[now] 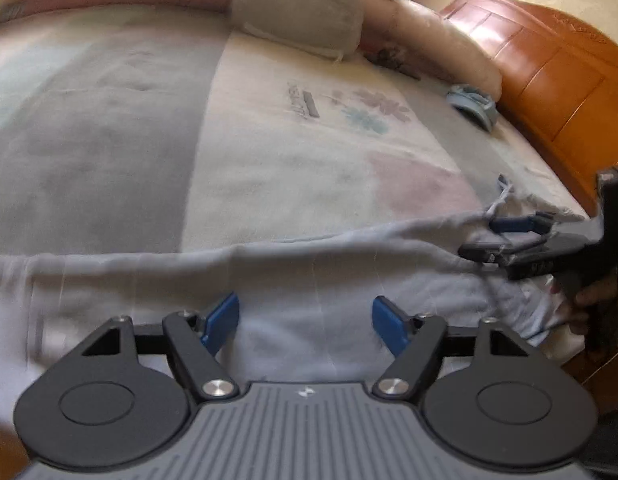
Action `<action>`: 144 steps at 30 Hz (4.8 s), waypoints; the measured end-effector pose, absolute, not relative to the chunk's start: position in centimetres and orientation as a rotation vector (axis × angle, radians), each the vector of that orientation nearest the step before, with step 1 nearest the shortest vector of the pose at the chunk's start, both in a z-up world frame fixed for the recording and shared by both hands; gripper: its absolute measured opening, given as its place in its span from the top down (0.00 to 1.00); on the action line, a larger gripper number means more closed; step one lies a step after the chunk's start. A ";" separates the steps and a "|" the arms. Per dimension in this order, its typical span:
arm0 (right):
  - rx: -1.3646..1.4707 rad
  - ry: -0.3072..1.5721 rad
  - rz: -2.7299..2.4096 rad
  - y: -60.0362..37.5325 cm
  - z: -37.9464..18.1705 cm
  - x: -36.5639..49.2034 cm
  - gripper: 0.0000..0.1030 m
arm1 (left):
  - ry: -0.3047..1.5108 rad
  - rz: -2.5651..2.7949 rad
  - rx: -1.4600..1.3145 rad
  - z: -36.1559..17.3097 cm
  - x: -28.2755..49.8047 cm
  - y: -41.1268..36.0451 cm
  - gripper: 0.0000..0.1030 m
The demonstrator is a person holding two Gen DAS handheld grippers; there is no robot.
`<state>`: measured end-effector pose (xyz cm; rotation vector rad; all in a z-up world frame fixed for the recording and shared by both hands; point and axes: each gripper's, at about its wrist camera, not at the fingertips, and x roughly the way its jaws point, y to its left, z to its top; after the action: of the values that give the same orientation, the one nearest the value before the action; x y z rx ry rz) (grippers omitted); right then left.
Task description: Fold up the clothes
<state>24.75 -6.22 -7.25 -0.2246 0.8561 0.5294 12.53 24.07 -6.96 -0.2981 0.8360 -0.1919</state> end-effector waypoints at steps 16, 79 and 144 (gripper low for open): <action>-0.263 0.934 0.376 -6.8 -5.5 22.5 0.00 | 0.820 -0.390 -0.458 -6.9 18.8 22.2 0.29; -0.224 0.773 0.546 -10.6 -7.5 21.0 0.00 | 0.803 -0.196 -0.366 -6.2 15.4 21.1 0.24; -0.413 0.831 0.803 -14.0 -6.9 20.1 0.00 | 0.906 0.129 -0.261 -6.8 12.1 19.5 0.15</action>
<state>20.08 -13.95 -6.95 -0.4126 0.8312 0.8029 12.06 19.47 -6.82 -0.2610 0.9059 0.1294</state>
